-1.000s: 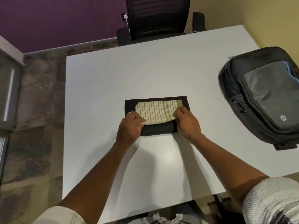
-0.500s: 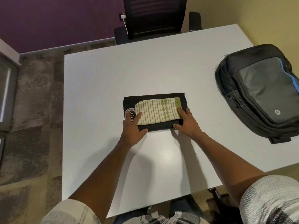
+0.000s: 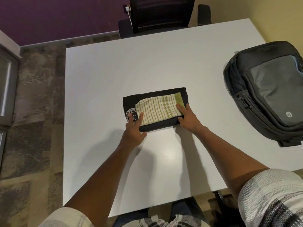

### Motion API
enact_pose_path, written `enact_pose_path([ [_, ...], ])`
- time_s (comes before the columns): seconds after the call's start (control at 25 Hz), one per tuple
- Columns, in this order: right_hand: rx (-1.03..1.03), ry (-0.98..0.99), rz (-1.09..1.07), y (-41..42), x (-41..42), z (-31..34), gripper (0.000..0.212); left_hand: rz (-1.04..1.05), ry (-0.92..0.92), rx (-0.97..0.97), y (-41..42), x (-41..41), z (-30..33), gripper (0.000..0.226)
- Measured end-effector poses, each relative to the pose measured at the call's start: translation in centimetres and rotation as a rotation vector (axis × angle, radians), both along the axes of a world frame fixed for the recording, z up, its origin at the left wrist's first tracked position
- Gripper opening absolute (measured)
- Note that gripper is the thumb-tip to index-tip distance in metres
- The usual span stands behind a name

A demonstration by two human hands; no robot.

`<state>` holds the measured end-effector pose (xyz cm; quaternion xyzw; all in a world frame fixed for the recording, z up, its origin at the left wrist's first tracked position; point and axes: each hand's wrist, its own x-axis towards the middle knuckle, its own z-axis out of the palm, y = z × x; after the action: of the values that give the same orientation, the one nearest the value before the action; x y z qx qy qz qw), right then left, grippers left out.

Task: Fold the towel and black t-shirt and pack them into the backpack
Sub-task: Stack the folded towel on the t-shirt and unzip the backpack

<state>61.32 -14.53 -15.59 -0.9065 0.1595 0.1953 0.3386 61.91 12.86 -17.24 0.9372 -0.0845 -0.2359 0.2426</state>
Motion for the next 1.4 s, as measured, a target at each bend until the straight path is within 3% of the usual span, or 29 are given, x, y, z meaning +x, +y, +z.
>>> enact_pose_path([
  [0.48,-0.02,0.016,0.005,1.6,-1.2,0.1,0.072,-0.061,-0.056,0.195,0.9,0.1,1.0,0.09],
  [0.64,-0.021,-0.079,-0.028,1.9,-2.7,1.4,0.068,-0.108,-0.208,0.172,-0.1,-0.2,2.6,0.088],
  [0.8,0.003,-0.107,-0.102,1.0,-4.7,3.2,0.066,-0.16,-0.243,0.096,-2.1,-0.5,4.6,0.08],
  [1.4,0.002,-0.098,-0.373,-17.9,-11.5,4.5,0.059,-0.407,-0.225,-0.027,-25.3,-2.8,5.8,0.07],
])
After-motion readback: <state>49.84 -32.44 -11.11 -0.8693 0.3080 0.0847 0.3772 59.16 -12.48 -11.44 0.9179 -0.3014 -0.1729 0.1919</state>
